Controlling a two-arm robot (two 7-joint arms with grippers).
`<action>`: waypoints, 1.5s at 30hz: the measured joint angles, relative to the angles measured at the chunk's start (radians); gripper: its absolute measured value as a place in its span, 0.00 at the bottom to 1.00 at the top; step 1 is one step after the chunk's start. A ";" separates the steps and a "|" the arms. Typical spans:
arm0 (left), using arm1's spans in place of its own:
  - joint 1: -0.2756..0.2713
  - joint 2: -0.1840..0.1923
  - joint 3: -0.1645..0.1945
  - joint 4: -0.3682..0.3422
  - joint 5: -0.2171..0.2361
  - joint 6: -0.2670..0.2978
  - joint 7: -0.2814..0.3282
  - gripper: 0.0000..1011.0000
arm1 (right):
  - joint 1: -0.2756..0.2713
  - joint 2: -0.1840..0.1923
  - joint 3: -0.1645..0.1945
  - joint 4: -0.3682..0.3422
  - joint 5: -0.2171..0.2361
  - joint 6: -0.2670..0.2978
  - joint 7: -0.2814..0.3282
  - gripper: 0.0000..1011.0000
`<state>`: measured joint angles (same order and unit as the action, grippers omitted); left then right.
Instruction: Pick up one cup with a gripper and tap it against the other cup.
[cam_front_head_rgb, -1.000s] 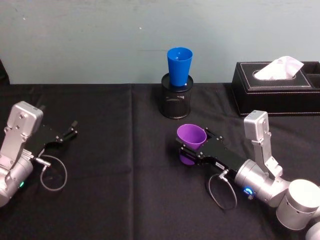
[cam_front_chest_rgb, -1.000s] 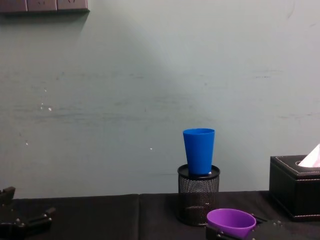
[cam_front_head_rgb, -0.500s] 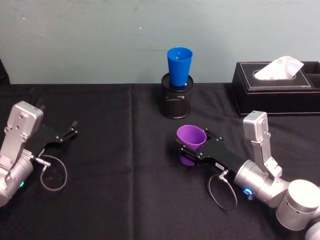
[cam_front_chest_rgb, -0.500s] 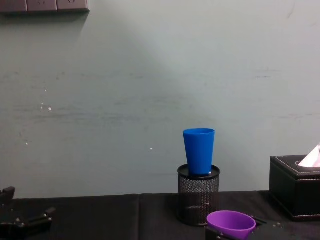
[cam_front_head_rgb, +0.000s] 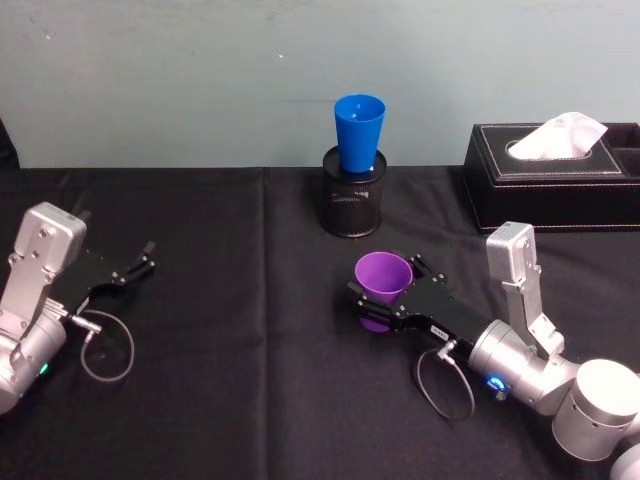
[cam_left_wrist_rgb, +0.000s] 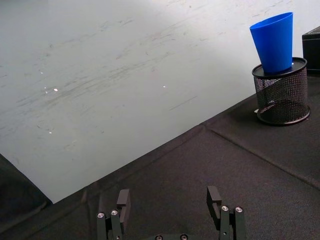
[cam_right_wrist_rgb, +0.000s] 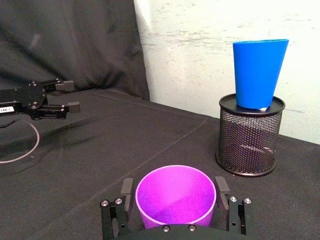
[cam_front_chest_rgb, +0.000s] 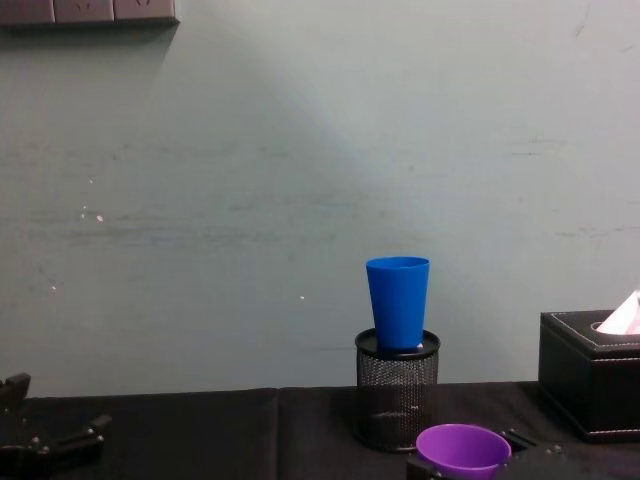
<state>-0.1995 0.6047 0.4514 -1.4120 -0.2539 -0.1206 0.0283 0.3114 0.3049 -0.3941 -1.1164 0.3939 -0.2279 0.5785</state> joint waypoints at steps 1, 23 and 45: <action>0.000 0.000 0.000 0.000 0.000 0.000 0.000 0.99 | 0.000 0.000 0.000 0.000 0.000 0.000 0.000 0.99; 0.000 0.000 0.000 0.000 0.000 0.000 0.000 0.99 | -0.009 0.005 0.002 -0.022 -0.009 -0.020 -0.003 0.99; 0.000 0.000 0.000 0.000 0.000 0.000 0.000 0.99 | -0.129 -0.052 0.138 -0.316 -0.135 0.128 -0.431 0.99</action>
<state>-0.1996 0.6047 0.4514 -1.4120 -0.2539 -0.1205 0.0283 0.1822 0.2524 -0.2564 -1.4321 0.2593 -0.1002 0.1476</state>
